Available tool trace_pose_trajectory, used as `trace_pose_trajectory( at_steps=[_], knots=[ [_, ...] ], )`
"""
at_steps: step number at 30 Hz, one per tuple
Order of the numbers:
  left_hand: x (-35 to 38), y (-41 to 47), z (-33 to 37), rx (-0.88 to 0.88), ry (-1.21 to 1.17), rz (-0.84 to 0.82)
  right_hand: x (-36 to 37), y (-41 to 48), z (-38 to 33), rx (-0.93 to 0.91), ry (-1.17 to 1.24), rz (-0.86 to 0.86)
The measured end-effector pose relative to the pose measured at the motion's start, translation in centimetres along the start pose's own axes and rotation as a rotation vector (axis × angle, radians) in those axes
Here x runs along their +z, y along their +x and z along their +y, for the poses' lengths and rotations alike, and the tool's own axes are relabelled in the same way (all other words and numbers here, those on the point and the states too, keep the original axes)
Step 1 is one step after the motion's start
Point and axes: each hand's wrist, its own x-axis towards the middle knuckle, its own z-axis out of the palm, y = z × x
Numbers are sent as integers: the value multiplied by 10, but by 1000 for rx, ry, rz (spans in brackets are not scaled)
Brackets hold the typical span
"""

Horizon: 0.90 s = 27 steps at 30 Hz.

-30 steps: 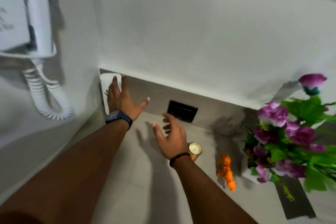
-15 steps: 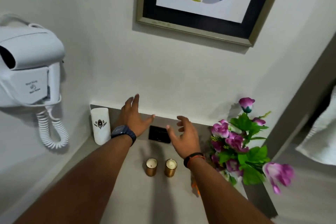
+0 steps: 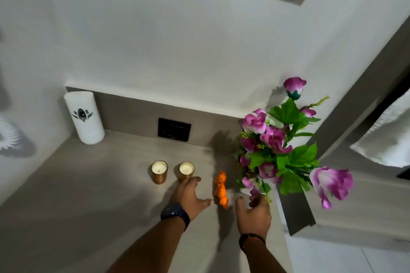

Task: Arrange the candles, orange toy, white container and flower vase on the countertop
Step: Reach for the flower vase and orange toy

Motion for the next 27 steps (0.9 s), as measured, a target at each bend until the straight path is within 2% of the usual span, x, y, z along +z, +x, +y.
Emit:
trace_pose_trajectory(
  at_steps=[4, 10, 12, 17, 27],
  knots=[
    [50, 4, 1, -19, -24, -16, 5, 26, 22, 133, 177, 102],
    [79, 22, 15, 15, -80, 66, 20, 59, 26, 100, 309, -130],
    [81, 33, 20, 36, -62, 71, 24, 66, 26, 101, 325, -113],
    [82, 63, 25, 44, -59, 80, 33, 81, 31, 112, 219, -34],
    [76, 114, 26, 104, -54, 105, 55, 126, 41, 123, -1, -97]
  ],
)
